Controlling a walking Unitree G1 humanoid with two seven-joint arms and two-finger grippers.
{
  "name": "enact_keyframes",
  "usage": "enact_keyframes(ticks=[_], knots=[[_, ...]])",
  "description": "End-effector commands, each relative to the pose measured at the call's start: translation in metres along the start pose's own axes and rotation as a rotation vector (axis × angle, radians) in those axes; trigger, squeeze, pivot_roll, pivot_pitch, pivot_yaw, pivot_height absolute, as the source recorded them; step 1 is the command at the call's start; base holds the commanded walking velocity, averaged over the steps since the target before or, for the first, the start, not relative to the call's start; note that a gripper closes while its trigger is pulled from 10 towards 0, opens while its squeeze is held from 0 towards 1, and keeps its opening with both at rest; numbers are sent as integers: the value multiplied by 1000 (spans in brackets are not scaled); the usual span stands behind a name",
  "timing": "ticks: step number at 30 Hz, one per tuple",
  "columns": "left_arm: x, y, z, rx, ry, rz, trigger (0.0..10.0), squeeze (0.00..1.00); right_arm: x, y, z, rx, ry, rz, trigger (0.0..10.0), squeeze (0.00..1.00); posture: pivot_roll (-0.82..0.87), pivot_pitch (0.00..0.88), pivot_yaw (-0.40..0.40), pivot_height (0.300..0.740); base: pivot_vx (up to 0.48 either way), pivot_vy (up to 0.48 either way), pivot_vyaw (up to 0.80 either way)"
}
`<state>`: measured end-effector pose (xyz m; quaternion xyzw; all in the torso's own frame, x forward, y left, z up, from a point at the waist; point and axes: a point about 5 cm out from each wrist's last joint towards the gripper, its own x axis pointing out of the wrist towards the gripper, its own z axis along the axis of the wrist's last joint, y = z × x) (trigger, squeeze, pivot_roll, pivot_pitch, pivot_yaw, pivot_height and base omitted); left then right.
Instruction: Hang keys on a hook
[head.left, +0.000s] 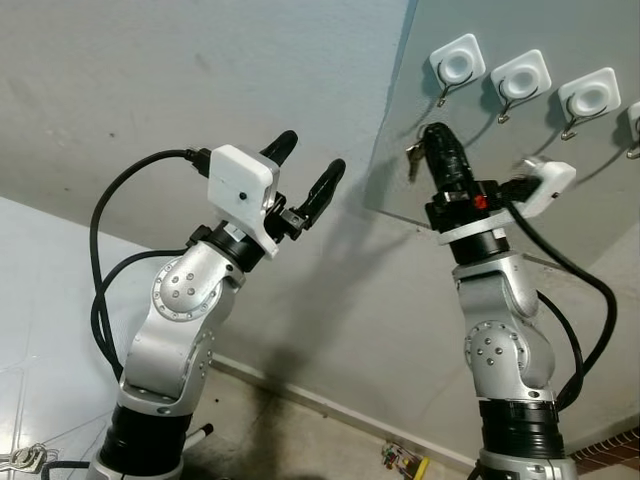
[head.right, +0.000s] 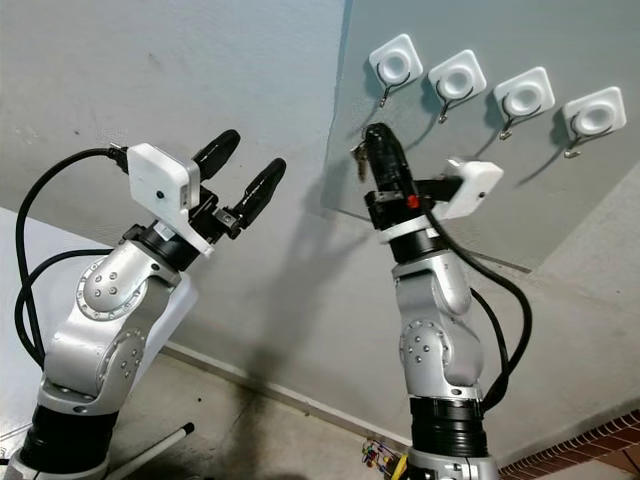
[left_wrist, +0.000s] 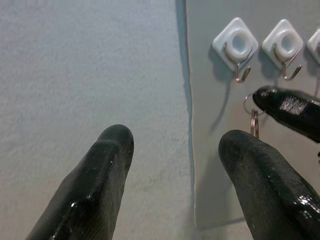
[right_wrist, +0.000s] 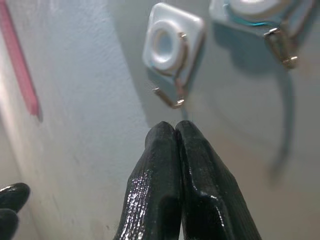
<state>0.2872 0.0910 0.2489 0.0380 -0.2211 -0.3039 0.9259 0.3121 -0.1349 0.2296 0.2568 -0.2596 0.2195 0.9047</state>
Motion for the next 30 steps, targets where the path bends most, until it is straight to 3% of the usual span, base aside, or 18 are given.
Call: enact_keyframes(ticks=[1, 30], knots=[[3, -4, 9, 9, -25, -26, 10000, 0, 6, 5, 14, 5, -57, 19, 10000, 0, -78, 107, -52, 740, 0, 0, 0], [5, -11, 6, 52, 1, -54, 10000, 0, 19, 21, 28, 47, -91, 95, 10000, 0, -72, 119, -56, 740, 0, 0, 0]])
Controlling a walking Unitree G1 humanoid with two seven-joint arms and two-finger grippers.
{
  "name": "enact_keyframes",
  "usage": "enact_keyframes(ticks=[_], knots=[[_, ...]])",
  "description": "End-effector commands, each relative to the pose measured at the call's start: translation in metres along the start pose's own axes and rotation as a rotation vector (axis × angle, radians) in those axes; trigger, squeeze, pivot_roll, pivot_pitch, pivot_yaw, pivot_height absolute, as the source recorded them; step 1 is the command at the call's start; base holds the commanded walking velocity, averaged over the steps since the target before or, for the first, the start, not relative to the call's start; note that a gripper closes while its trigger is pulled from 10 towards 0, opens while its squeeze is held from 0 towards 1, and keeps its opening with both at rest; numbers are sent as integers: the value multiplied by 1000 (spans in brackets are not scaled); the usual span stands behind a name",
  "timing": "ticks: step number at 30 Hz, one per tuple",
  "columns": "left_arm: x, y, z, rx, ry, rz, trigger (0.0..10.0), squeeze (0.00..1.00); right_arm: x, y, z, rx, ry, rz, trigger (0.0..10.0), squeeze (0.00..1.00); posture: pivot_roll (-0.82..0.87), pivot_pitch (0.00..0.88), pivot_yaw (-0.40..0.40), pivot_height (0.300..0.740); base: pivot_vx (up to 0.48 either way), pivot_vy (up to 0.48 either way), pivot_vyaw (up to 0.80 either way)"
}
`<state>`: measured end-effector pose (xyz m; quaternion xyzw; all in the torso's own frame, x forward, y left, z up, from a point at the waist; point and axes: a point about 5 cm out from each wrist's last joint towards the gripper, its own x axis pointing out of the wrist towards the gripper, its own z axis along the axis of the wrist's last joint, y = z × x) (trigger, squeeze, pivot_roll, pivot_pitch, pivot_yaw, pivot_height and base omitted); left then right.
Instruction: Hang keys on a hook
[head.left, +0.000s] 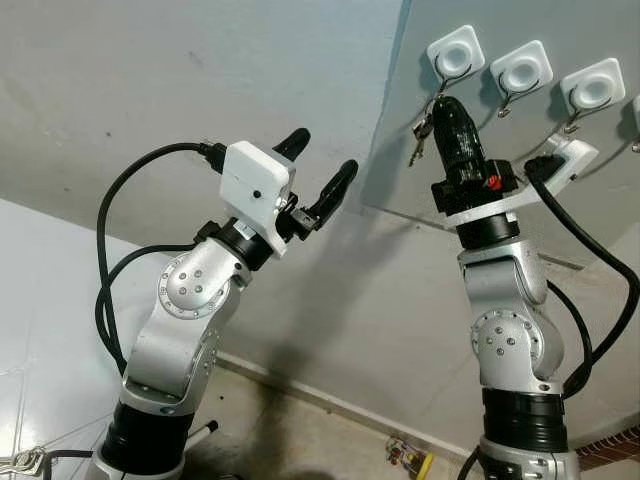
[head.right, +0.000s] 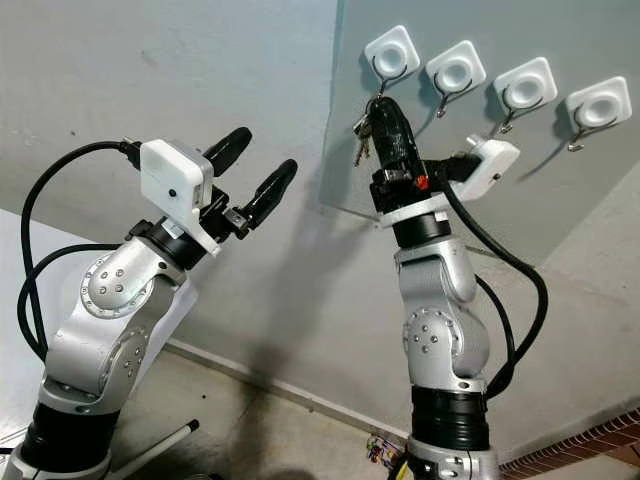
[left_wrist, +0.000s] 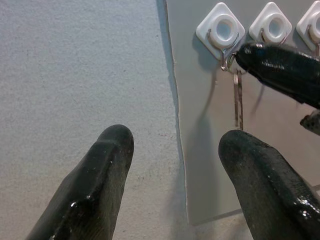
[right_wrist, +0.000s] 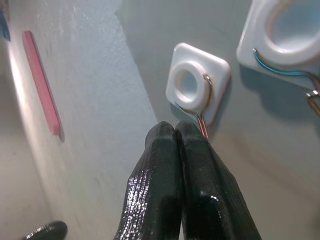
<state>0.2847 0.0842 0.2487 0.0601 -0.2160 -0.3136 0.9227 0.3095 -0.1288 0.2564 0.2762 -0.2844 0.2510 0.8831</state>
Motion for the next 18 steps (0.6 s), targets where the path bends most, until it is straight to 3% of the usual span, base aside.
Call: enact_keyframes(ticks=[1, 13, 18], knots=[[3, -4, 6, 18, -20, -24, 10000, 0, 5, 6, 11, -5, -42, 27, 10000, 0, -72, 119, -56, 740, 0, 0, 0], [3, -3, 5, 24, -17, -20, 10000, 0, 7, 2, 14, 56, -70, -18, 10000, 0, -70, 120, -57, 740, 0, 0, 0], [3, -3, 6, 27, -17, -19, 10000, 0, 3, -4, 8, 181, -41, -89, 10000, 0, -69, 120, -55, 740, 0, 0, 0]])
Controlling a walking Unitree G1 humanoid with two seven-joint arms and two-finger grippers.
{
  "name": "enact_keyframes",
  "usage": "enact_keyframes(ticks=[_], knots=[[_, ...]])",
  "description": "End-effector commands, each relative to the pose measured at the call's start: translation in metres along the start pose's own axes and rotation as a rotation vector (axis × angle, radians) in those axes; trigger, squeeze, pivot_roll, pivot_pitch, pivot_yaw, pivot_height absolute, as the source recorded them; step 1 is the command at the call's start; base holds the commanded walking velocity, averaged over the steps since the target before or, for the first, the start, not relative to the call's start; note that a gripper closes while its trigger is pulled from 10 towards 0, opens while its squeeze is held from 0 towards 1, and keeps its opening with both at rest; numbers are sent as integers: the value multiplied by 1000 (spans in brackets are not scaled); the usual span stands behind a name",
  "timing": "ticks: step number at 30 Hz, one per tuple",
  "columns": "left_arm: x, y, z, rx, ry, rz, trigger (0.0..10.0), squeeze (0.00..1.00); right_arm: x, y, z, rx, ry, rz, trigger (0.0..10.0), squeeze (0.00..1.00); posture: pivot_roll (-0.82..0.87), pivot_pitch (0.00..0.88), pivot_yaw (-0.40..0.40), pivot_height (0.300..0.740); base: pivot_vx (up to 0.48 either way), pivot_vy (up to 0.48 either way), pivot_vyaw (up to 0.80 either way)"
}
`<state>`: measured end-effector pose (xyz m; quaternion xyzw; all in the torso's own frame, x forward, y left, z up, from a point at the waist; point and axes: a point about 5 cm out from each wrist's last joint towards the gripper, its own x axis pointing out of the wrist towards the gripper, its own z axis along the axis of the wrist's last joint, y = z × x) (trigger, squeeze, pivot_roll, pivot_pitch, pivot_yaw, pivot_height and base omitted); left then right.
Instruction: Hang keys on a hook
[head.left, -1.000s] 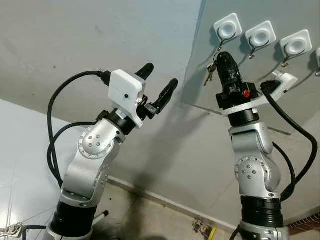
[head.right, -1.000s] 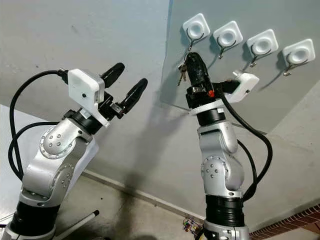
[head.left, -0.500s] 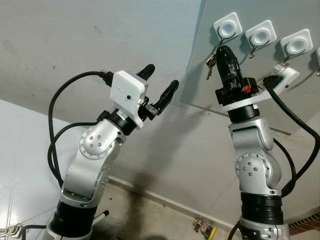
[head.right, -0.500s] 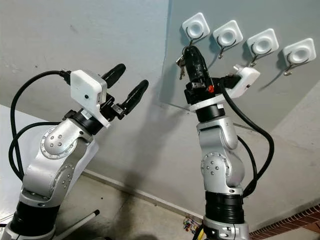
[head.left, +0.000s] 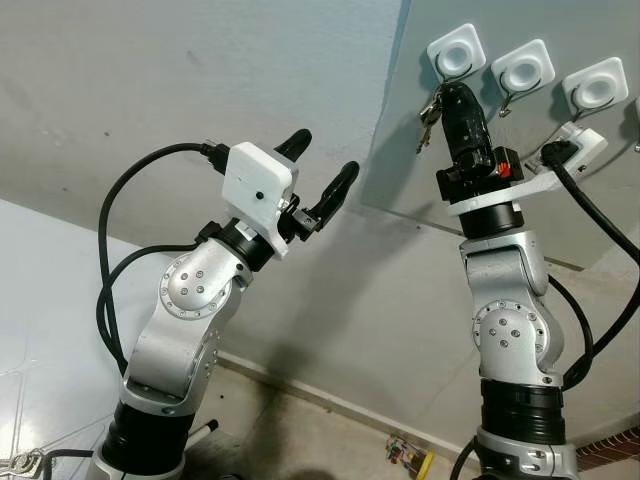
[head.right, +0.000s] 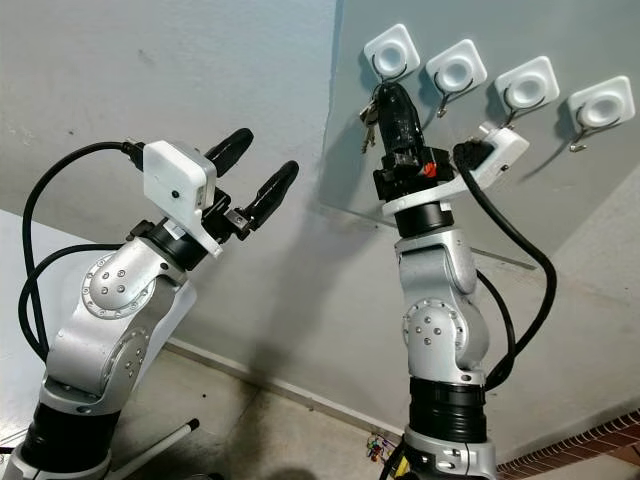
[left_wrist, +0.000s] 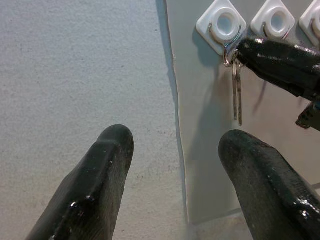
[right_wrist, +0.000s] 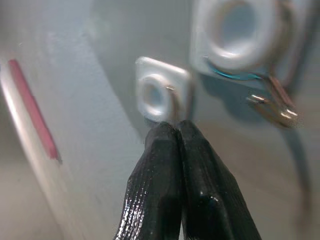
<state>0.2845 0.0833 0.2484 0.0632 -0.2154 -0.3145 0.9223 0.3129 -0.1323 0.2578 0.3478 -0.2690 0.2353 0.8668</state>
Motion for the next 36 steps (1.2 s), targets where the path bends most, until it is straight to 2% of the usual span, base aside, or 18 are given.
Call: enact_keyframes(ticks=[1, 6, 9, 10, 16, 21, 27, 32, 33, 36], knots=[[3, -2, 6, 22, -20, -16, 10000, 0, 1, 0, 5, 60, -9, -31, 10000, 0, -69, 120, -55, 740, 0, 0, 0], [4, -2, 7, 26, -22, -19, 10000, 0, -2, -8, -2, 92, 31, -114, 10000, 0, -67, 113, -56, 740, 0, 0, 0], [4, -2, 8, 29, -24, -19, 10000, 0, -5, -8, -5, 97, 38, -106, 10000, 0, -66, 112, -57, 740, 0, 0, 0], [4, -2, 8, 29, -24, -19, 10000, 0, -5, -8, -6, 93, 37, -95, 10000, 1000, -66, 112, -57, 740, 0, 0, 0], [3, -2, 7, 35, -23, -14, 10000, 0, -9, -6, -7, 69, 35, -67, 10000, 1000, -62, 106, -57, 740, 0, 0, 0], [2, -1, 6, 32, -15, -8, 10000, 0, -13, -1, -18, 15, 85, -35, 10000, 1000, -62, 105, -55, 740, 0, 0, 0], [1, 0, 0, 12, 11, 33, 10000, 0, -23, 0, -32, -79, 156, 9, 10000, 1000, -62, 105, -55, 740, 0, 0, 0], [-2, 1, -3, 37, 9, 55, 10000, 0, -27, -1, -38, -123, 188, 20, 10000, 1000, -67, 113, -56, 740, 0, 0, 0], [-6, 1, -8, 44, 17, 77, 10000, 0, -32, -2, -43, -171, 216, 34, 10000, 1000, -66, 118, -58, 740, 0, 0, 0], [-8, 1, -10, 48, 20, 87, 10000, 0, -34, -2, -45, -196, 227, 44, 10000, 1000, -66, 118, -58, 740, 0, 0, 0]])
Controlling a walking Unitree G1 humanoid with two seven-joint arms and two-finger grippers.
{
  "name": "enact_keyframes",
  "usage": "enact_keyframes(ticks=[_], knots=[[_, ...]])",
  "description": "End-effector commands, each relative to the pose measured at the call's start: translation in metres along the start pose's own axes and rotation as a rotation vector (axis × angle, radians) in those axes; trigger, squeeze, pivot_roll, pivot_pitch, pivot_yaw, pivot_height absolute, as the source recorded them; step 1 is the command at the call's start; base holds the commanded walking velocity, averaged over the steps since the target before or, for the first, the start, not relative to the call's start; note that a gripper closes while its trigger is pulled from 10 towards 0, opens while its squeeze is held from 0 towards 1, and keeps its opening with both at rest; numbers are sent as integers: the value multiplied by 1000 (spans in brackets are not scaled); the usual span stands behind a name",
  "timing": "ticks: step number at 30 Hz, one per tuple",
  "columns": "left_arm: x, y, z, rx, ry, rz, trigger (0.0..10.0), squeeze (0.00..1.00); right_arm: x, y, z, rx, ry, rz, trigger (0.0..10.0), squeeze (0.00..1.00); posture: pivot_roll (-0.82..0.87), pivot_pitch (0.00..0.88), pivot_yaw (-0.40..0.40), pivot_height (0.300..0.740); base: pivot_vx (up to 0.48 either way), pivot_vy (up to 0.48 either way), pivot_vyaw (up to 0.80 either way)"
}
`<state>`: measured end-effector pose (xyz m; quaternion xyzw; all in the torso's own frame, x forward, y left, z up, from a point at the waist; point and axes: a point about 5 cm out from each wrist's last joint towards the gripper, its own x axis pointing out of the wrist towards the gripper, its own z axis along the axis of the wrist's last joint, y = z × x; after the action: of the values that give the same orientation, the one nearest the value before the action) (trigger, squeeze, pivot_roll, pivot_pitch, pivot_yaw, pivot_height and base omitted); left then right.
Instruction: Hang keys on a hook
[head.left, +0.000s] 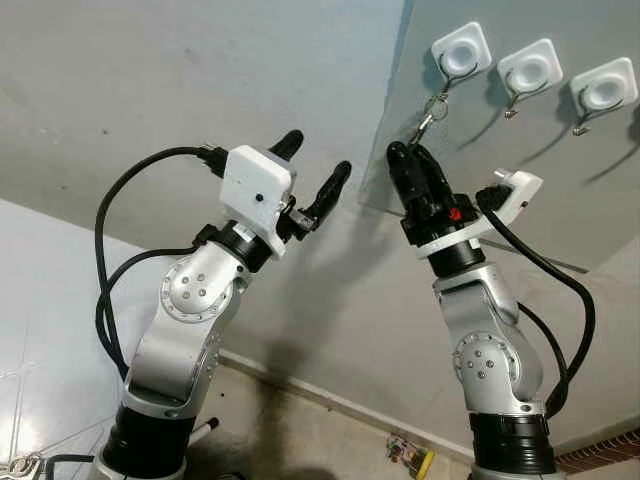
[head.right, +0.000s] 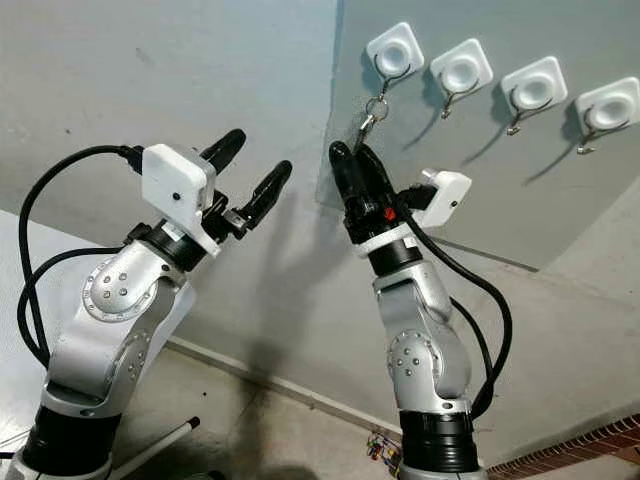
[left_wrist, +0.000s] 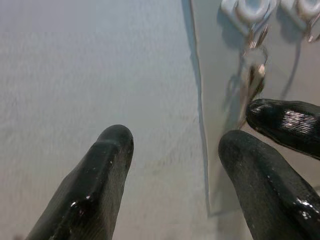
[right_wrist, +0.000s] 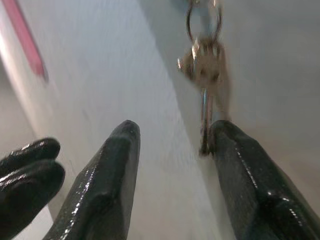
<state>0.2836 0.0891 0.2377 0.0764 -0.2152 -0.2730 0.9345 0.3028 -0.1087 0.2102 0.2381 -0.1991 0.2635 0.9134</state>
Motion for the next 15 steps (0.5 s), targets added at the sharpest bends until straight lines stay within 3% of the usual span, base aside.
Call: enact_keyframes(ticks=[1, 5, 6, 7, 8, 10, 15], knots=[[0, -1, -1, 7, 1, 10, 10000, 0, -2, 0, -3, -24, 8, 6, 10000, 1000, -66, 118, -58, 740, 0, 0, 0], [-13, -6, -21, 14, 53, 24, 10000, 0, -9, -3, -18, -109, 78, 21, 10000, 1000, -61, 120, -64, 740, 0, 0, 0], [-17, -8, -30, 26, 78, 32, 10000, 0, -12, -5, -23, -132, 102, 20, 10000, 361, -62, 121, -65, 740, 0, 0, 0], [-17, -8, -30, 26, 78, 32, 10000, 0, -12, -5, -23, -132, 102, 20, 10000, 361, -62, 121, -65, 740, 0, 0, 0], [-20, -10, -36, 32, 95, 42, 10000, 0, -15, -7, -27, -143, 116, 11, 10000, 0, -62, 121, -65, 740, 0, 0, 0], [-21, -10, -37, 31, 96, 44, 10000, 0, -15, -7, -28, -146, 120, 9, 10000, 0, -62, 121, -65, 740, 0, 0, 0], [-35, -9, -70, 4, 205, 113, 10000, 0, -32, -20, -49, -193, 201, -35, 10000, 0, -64, 121, -66, 740, 0, 0, 0]])
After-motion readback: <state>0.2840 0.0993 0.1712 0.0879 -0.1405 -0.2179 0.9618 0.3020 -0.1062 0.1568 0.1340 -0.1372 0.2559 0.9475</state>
